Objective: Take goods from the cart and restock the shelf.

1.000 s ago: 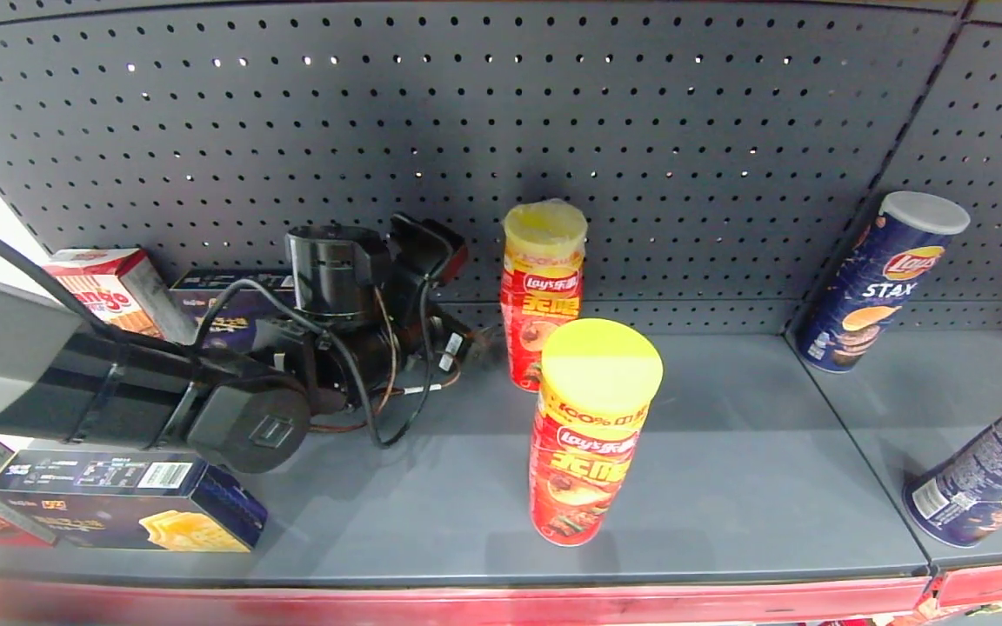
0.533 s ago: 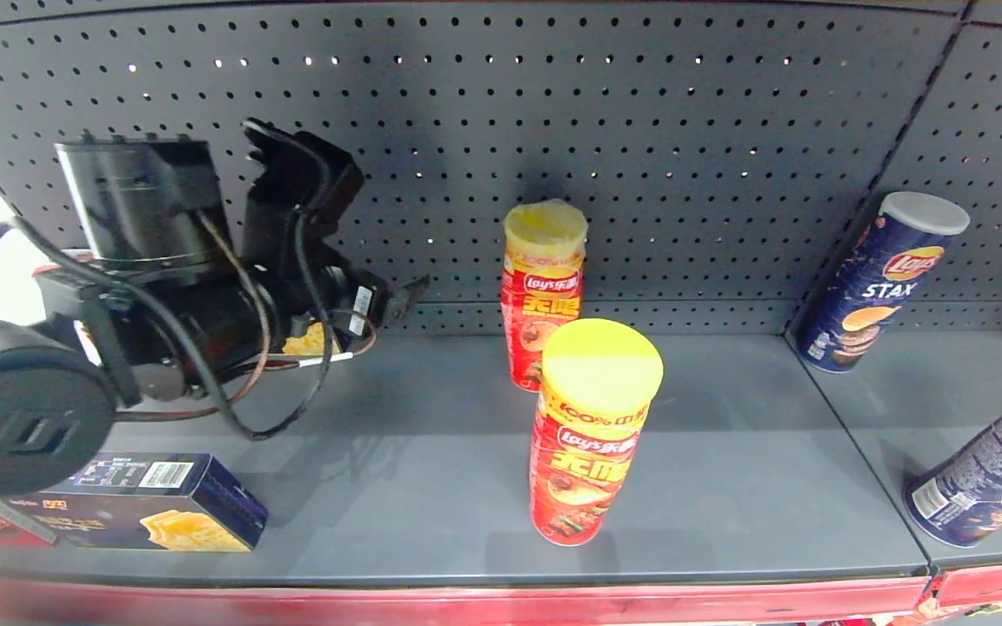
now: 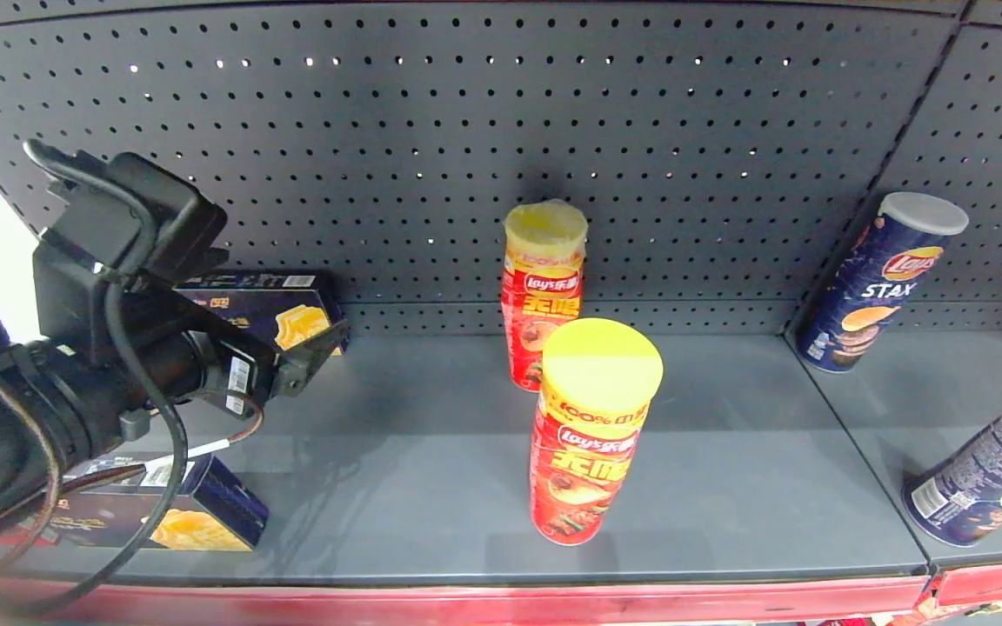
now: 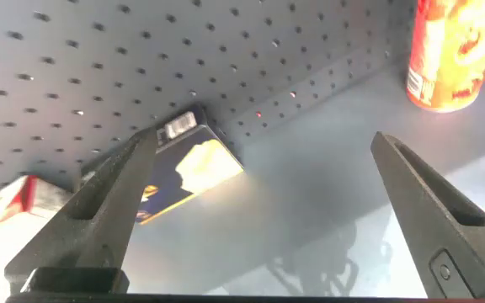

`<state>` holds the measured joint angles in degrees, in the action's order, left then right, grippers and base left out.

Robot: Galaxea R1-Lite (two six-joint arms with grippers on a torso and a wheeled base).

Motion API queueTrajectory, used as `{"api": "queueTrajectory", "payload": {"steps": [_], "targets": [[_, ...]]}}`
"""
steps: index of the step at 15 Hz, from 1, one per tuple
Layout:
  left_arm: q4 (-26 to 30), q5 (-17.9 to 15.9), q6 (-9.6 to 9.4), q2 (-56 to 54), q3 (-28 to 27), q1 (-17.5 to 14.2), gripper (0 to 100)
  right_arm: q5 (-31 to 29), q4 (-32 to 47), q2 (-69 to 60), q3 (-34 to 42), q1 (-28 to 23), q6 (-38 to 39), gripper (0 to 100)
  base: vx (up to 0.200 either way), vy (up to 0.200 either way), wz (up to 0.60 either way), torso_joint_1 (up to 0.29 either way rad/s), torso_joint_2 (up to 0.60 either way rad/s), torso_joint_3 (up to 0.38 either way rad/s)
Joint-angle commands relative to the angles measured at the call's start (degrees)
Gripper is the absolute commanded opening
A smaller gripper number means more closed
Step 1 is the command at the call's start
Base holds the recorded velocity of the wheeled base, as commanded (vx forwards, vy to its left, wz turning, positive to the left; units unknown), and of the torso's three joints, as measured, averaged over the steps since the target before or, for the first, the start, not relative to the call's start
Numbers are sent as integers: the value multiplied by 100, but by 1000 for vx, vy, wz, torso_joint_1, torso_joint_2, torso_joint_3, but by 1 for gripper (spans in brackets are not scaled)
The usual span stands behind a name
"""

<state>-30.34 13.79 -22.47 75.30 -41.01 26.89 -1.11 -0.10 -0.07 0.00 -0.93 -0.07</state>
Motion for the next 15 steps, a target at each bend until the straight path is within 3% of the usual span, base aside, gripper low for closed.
{"api": "queueTrajectory", "payload": {"steps": [1, 3, 7, 8, 11, 15], "targets": [[-24, 36, 49, -112, 32, 106, 100, -21, -25, 25, -193, -4, 104, 100, 0, 0, 0, 0, 0, 0], [-42, 36, 208, -112, 23, 123, 100, 41, 62, 1493, -1687, 49, 684, 100, 0, 0, 0, 0, 0, 0], [-332, 27, 243, -121, 418, 211, 100, 498, -25, 3004, -2979, 444, 649, 100, 0, 0, 0, 0, 0, 0], [-332, 27, 243, -182, 497, 246, 100, 656, -78, 3479, -3366, 594, 253, 100, 0, 0, 0, 0, 0, 0], [-332, 27, 243, -508, 814, 238, 100, 1060, -87, 4393, -3946, 1112, -195, 100, 0, 0, 0, 0, 0, 0], [-314, 27, 260, -648, 858, 229, 100, 1069, -359, 5272, -4430, 2009, -353, 100, 0, 0, 0, 0, 0, 0]]}}
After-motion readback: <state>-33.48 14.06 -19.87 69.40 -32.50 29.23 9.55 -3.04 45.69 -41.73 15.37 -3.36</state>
